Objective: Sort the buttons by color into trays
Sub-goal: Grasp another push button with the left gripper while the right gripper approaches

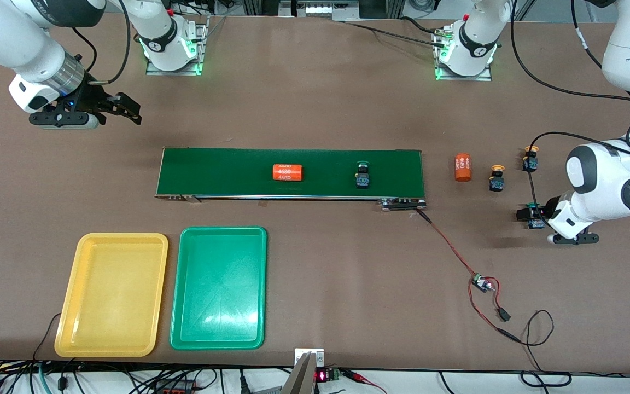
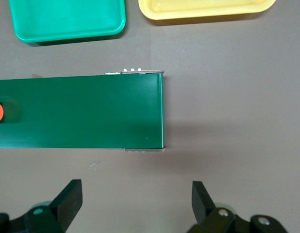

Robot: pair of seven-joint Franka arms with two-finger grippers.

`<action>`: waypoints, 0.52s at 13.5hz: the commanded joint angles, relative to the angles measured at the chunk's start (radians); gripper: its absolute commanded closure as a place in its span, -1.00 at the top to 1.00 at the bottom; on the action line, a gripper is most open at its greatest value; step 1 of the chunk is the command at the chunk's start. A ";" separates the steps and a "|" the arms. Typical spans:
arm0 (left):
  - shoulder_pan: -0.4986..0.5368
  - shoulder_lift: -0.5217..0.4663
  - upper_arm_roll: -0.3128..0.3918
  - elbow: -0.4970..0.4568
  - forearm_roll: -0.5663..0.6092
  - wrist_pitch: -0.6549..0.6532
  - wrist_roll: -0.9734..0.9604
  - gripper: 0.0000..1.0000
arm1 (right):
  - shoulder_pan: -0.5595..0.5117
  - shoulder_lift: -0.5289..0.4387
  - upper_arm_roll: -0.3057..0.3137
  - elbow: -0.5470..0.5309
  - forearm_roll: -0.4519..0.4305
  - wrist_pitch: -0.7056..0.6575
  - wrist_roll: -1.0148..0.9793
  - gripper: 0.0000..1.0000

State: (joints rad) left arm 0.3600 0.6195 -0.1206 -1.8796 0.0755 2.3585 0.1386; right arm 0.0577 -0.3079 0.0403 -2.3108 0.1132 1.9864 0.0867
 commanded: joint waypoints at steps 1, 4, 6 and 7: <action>0.013 0.009 -0.013 0.022 0.018 0.002 0.024 -0.23 | 0.014 0.022 0.039 0.001 0.014 0.046 0.050 1.00; 0.011 0.000 -0.022 0.013 0.020 -0.004 0.038 -1.00 | 0.008 0.096 0.177 0.008 0.020 0.142 0.248 1.00; 0.010 -0.027 -0.033 0.013 0.018 -0.048 0.061 -1.00 | 0.005 0.153 0.280 0.025 0.019 0.190 0.408 1.00; 0.010 -0.055 -0.051 0.014 0.015 -0.097 0.056 -1.00 | 0.005 0.182 0.314 0.042 0.016 0.195 0.459 1.00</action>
State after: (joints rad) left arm 0.3625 0.6183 -0.1411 -1.8667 0.0758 2.3401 0.1815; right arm 0.0706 -0.1835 0.2894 -2.3076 0.1210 2.1644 0.4436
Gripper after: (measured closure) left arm 0.573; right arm 0.000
